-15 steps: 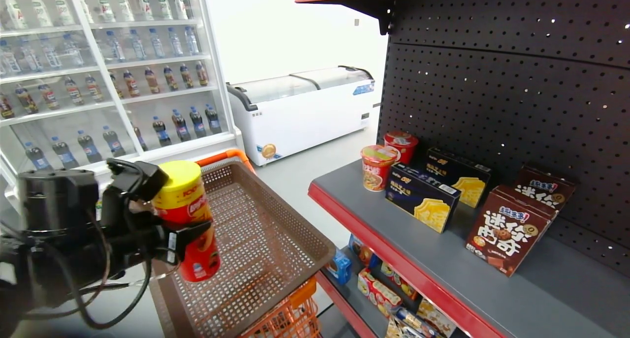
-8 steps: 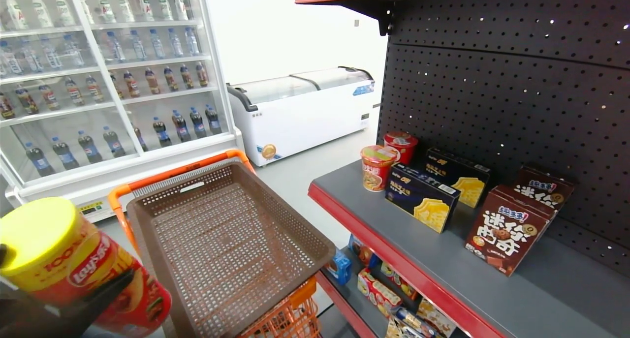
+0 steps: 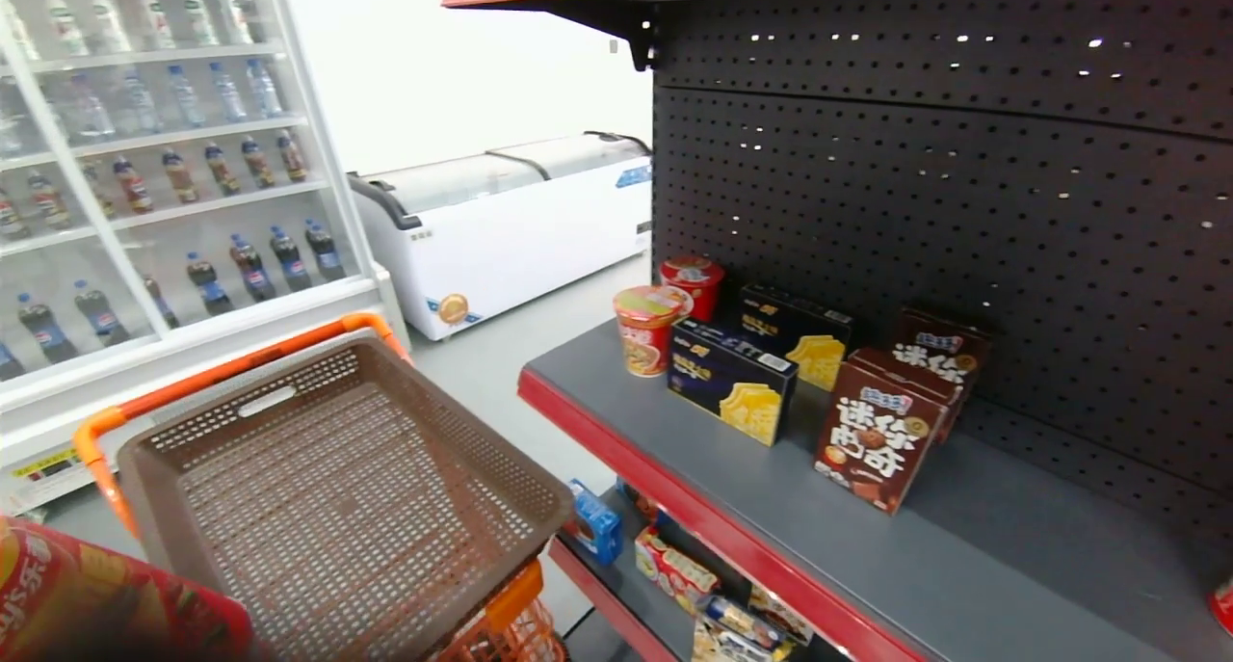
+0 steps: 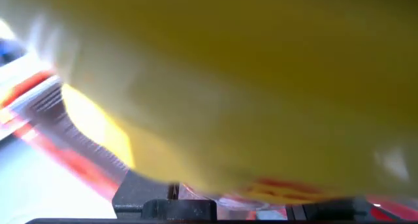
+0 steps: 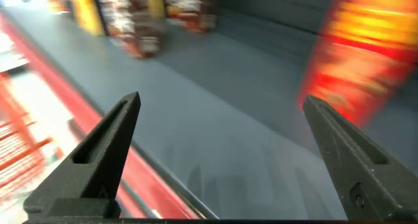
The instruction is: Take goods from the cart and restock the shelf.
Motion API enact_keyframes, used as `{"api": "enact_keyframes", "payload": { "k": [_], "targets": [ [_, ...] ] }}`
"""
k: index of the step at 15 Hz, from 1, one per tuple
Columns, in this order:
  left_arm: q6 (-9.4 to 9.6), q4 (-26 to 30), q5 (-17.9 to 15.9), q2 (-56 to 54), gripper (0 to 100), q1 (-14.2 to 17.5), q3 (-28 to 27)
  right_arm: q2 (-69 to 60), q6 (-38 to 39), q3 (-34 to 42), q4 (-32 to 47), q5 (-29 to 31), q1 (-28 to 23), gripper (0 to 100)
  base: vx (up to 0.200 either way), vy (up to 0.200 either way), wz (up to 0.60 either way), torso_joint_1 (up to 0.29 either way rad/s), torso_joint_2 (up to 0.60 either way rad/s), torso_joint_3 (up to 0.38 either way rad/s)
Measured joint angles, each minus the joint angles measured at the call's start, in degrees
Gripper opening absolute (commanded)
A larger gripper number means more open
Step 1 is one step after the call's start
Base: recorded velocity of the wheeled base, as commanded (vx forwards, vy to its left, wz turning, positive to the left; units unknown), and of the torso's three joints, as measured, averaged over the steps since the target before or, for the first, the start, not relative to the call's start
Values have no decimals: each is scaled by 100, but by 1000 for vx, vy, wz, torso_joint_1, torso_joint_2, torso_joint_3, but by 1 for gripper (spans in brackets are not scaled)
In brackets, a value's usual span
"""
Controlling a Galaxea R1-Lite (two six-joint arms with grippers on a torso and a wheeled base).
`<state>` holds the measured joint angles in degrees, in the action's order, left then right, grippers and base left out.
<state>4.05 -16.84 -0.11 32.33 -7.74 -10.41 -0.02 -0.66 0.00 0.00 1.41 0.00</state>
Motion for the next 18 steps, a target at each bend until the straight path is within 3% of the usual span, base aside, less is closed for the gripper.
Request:
{"api": "enact_keyframes", "payload": {
  "k": [4,14,18],
  "targets": [
    [7,661,24,-513,0,0,-17,0,-2,0,2,0,0,100,0,0,-600,4,1,2],
    [2,679,43,-913,0,6,7,0,-2,0,0,0,0,100,0,0,-600,3,4,2],
    [-26,674,43,-1095,0,2,-9,0,-24,0,2,-16,2,100,0,0,0,0,0,0]
  ]
}}
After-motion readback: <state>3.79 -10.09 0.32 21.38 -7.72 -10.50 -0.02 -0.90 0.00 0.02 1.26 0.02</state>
